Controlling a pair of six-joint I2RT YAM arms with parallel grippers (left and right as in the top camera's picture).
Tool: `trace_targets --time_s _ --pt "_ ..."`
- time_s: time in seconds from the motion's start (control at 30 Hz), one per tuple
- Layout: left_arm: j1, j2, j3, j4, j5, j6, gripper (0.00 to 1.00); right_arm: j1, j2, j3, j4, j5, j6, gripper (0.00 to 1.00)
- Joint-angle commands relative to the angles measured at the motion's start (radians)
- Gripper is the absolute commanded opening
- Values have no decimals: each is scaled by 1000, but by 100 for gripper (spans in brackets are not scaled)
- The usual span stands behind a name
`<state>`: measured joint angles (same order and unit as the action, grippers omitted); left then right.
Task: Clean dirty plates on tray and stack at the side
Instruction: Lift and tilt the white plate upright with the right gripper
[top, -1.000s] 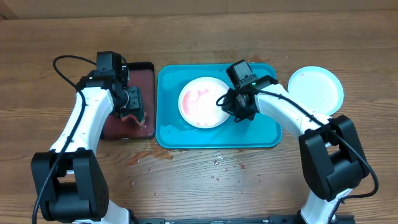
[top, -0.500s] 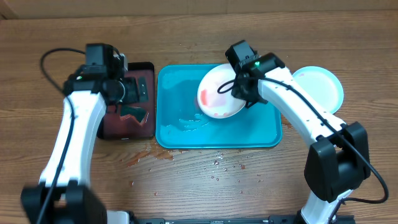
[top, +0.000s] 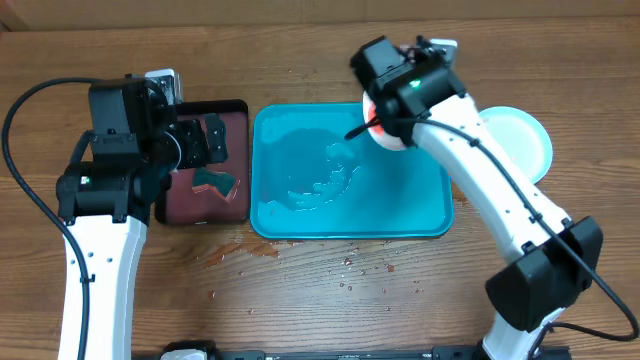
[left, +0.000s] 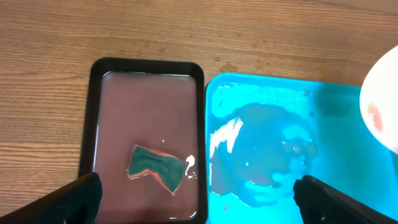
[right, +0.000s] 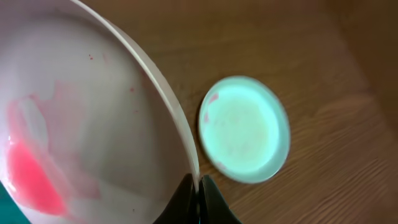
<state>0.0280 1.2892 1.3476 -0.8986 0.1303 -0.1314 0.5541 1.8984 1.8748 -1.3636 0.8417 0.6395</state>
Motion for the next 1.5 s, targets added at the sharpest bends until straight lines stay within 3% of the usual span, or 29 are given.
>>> trace_targets --time_s 0.0,0.23,0.7,0.9,1.1,1.27,1.4,1.47 --pt "-2 -15 11 -5 28 -3 100 86 -42 30 -4 273 -21 4" --pt "-2 -15 11 -6 28 -3 100 225 -42 30 -3 489 -20 4" --pt "-2 -15 11 -5 27 -2 100 303 -41 29 9 637 -41 4" --pt "-2 -15 11 -5 27 -2 100 304 -41 21 12 529 -58 4" --pt "-2 -15 11 -7 25 -2 100 279 -41 -6 37 674 -95 4" --pt "-2 -15 11 -13 24 1 100 283 -40 -6 50 468 -161 4" --pt "-2 -15 11 -11 24 1 100 271 -39 -7 89 610 -196 4" --pt "-2 -15 11 -15 24 1 100 250 -39 -6 126 585 -206 4"
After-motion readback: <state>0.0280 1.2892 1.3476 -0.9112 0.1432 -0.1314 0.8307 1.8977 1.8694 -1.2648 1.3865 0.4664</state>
